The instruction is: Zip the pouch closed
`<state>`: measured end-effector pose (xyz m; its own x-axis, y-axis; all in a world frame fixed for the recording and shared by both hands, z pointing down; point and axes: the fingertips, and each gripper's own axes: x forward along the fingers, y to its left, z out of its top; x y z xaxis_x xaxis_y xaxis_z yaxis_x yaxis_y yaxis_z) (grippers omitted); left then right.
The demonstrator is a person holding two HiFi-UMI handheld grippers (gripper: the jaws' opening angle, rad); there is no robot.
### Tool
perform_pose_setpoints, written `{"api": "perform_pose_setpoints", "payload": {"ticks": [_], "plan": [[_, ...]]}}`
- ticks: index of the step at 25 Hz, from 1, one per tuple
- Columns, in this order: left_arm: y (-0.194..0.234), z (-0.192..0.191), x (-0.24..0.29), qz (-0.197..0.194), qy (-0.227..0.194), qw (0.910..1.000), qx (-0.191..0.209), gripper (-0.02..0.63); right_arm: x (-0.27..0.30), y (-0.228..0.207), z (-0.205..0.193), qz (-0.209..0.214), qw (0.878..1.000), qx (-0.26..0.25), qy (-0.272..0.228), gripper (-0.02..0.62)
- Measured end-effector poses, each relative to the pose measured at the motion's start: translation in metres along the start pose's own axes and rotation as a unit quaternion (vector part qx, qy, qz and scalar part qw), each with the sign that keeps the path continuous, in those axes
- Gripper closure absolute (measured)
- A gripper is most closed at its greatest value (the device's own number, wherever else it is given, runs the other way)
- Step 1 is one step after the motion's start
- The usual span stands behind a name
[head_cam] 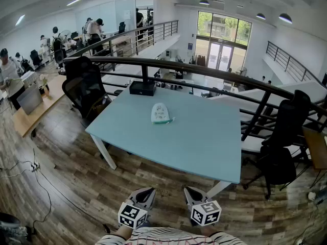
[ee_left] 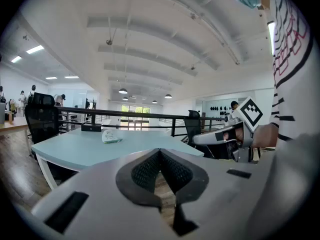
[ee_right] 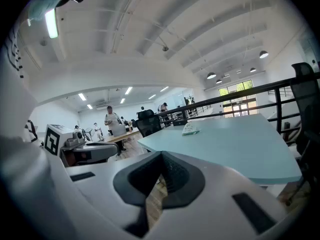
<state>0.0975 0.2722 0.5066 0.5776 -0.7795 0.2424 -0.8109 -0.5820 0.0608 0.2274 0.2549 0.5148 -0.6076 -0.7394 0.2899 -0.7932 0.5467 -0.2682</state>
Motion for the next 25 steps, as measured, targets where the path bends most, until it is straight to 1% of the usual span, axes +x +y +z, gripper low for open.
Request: {"api": "perform_pose_setpoints", "payload": {"ticks": [10, 14, 16, 19, 21, 22, 23, 24, 25], "plan": [[0.0, 0.002, 0.007, 0.004, 0.0, 1.0, 0.002, 0.581, 0.001, -0.005, 0.0, 0.003, 1.0, 0.002, 0.001, 0.569], [-0.002, 0.005, 0.01, -0.009, -0.005, 0.9999, 0.003, 0.581, 0.005, -0.001, 0.005, 0.03, 0.999, 0.019, -0.013, 0.569], [0.0, 0.006, 0.012, -0.009, -0.008, 0.9999, 0.005, 0.581, 0.009, -0.004, 0.005, 0.033, 0.999, 0.017, -0.017, 0.567], [0.011, 0.006, 0.013, -0.003, -0.006, 1.0, 0.005, 0.58, 0.018, -0.011, 0.005, 0.027, 1.0, 0.0, -0.007, 0.565], [0.025, 0.004, 0.014, 0.004, -0.004, 1.0, 0.0, 0.58, 0.027, -0.017, 0.007, 0.022, 1.0, -0.003, -0.004, 0.563], [0.034, 0.004, 0.016, 0.009, -0.005, 0.9999, -0.003, 0.579, 0.032, -0.02, 0.008, 0.019, 1.0, -0.002, -0.002, 0.556], [0.043, 0.003, 0.018, 0.013, -0.005, 0.9999, -0.006, 0.578, 0.039, -0.022, 0.01, 0.017, 1.0, -0.002, -0.001, 0.526], [0.052, 0.002, 0.022, 0.016, -0.006, 0.9998, -0.008, 0.578, 0.047, -0.023, 0.011, 0.015, 1.0, -0.001, 0.001, 0.454], [0.061, 0.002, 0.025, 0.016, -0.006, 0.9998, -0.01, 0.578, 0.054, -0.024, 0.011, 0.012, 1.0, 0.0, 0.003, 0.433]]}}
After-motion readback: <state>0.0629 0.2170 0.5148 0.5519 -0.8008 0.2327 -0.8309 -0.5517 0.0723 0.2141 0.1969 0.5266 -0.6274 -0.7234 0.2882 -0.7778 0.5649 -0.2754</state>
